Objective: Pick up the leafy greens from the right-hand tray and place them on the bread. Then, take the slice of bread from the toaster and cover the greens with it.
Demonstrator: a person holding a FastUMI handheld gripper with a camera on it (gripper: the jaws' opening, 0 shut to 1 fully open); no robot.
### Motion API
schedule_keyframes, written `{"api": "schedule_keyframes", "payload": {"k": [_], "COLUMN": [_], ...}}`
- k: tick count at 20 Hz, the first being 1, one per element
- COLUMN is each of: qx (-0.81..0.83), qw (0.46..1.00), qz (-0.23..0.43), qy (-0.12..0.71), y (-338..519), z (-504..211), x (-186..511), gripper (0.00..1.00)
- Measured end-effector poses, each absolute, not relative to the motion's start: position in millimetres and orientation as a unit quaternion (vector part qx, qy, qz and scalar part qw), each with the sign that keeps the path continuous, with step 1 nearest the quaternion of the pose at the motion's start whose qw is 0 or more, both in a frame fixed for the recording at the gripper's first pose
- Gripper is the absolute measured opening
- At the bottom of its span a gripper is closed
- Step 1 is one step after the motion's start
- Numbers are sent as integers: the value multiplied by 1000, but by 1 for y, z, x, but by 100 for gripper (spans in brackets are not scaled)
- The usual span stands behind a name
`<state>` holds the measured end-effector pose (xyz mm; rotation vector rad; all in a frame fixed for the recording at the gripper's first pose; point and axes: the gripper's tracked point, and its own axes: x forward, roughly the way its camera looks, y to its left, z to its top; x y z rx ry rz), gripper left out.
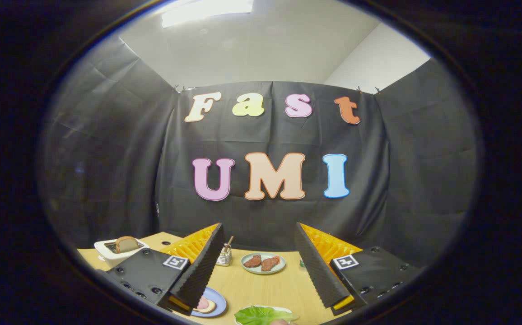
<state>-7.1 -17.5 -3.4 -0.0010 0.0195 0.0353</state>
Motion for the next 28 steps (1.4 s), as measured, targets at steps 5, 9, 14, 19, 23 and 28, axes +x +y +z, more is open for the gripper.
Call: {"api": "schedule_keyframes", "payload": {"k": [5,9,14,19,23,28], "qx": [-11,-10,-22,-17,-39,-67], "qw": [999,996,991,983,969,947], "qz": [44,66,99,138,184,234], "qy": [24,55,92,122,159,210], "y": [-18,-25,-35,-35,-29,-22], "z": [-11,-31,-56,-76,-102,-143], "x": [-6,-3,6,14,15,14], "gripper": [100,100,100,100,100,100]}}
